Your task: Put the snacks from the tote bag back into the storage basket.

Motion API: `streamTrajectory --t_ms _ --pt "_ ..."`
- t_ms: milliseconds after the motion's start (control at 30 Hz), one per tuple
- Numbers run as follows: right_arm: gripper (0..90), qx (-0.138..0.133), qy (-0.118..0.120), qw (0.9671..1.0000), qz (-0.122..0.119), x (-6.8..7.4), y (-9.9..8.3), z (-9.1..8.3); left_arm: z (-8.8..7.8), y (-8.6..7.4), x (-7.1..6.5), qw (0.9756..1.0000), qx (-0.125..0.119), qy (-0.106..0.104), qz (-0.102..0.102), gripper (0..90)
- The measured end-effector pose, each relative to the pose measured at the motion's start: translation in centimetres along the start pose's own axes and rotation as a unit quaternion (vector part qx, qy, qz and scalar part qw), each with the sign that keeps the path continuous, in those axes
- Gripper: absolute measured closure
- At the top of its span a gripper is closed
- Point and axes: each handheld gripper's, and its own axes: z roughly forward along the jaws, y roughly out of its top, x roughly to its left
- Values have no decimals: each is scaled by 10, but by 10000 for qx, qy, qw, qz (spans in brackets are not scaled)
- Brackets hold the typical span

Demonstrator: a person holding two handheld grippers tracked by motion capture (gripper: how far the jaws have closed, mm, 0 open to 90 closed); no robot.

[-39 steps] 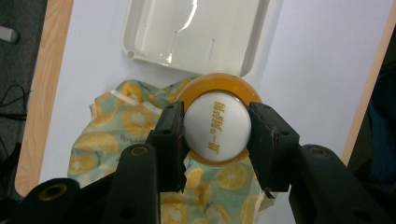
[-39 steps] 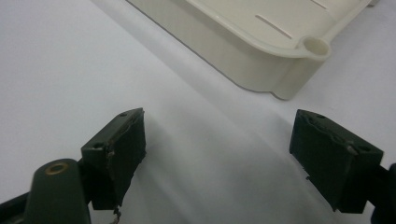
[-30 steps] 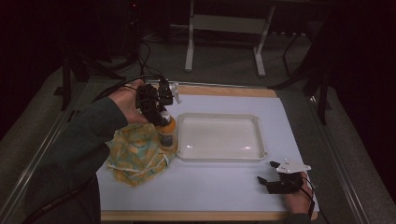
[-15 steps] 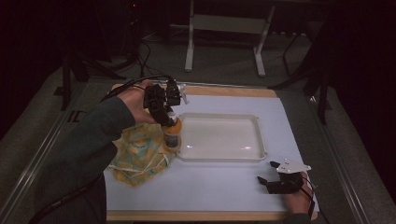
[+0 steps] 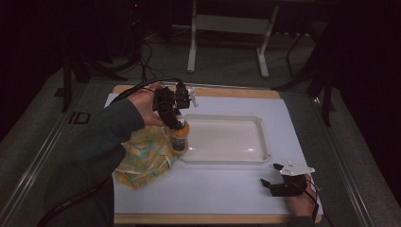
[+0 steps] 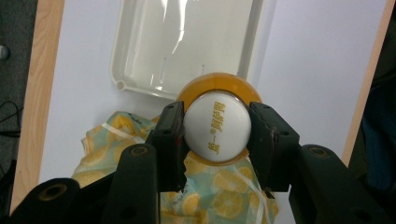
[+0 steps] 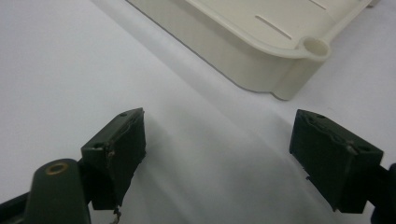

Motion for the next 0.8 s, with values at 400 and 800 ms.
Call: streamTrajectory --t_ms 400,800 --pt "180 5 -2 10000 -6 0 0 0 5 9 1 10000 -42 -54 39 588" --pt "180 -3 4 10000 -12 0 0 0 12 14 2 9998 -93 -154 -3 588"
